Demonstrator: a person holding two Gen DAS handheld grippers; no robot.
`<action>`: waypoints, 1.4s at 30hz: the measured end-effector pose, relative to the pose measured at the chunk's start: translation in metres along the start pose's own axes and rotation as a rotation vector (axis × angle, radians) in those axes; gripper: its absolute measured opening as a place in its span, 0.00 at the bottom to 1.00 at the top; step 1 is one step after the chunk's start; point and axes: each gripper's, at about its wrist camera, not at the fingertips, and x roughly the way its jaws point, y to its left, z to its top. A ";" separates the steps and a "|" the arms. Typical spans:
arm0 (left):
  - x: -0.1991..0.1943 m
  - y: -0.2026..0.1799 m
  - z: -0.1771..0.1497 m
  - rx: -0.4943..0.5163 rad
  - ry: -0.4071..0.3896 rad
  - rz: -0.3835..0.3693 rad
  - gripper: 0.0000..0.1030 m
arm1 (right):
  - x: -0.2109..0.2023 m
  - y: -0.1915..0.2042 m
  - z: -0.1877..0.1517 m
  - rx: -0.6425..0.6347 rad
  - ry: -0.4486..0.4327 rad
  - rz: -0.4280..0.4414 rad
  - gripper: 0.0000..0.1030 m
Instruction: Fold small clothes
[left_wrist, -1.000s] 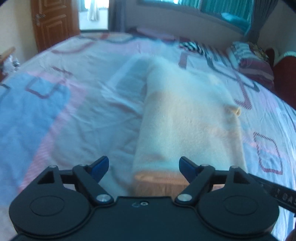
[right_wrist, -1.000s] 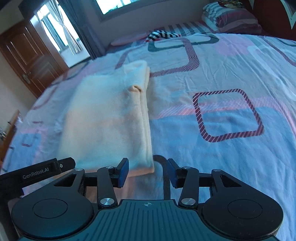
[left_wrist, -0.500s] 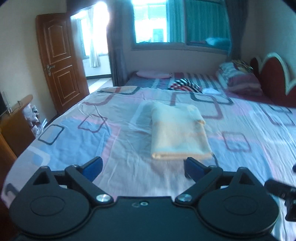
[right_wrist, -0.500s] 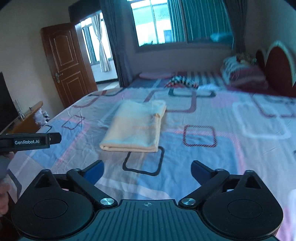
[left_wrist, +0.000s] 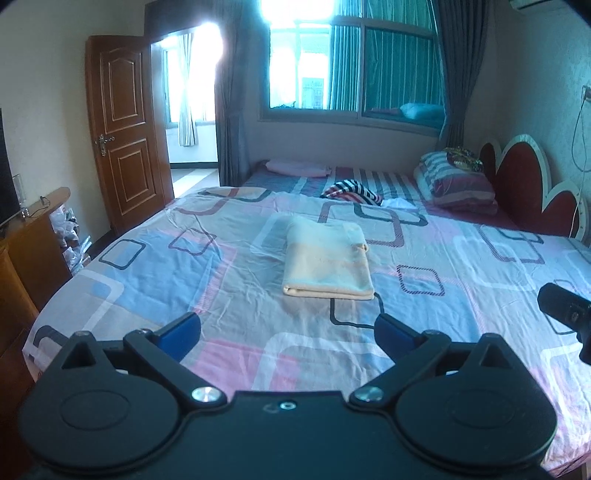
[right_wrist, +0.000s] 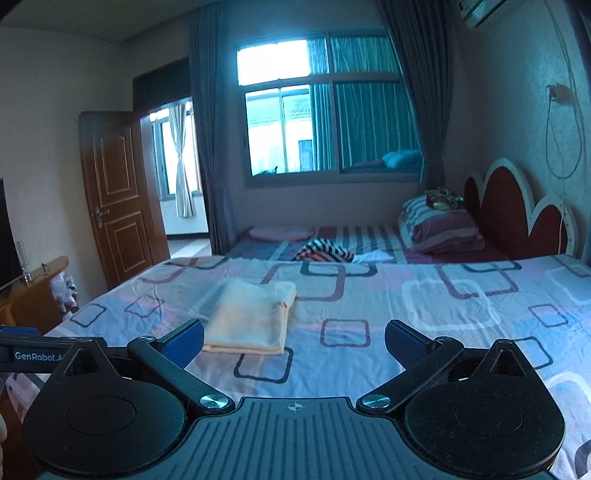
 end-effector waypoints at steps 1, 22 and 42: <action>-0.003 0.000 -0.001 -0.002 -0.002 -0.001 0.97 | -0.004 0.000 0.001 -0.002 -0.004 -0.005 1.00; -0.014 -0.006 -0.001 0.004 -0.024 0.013 0.98 | -0.021 -0.008 -0.004 0.012 -0.013 -0.021 1.00; -0.012 -0.003 -0.001 0.007 -0.023 0.033 0.99 | -0.013 -0.011 -0.007 0.013 0.007 0.003 1.00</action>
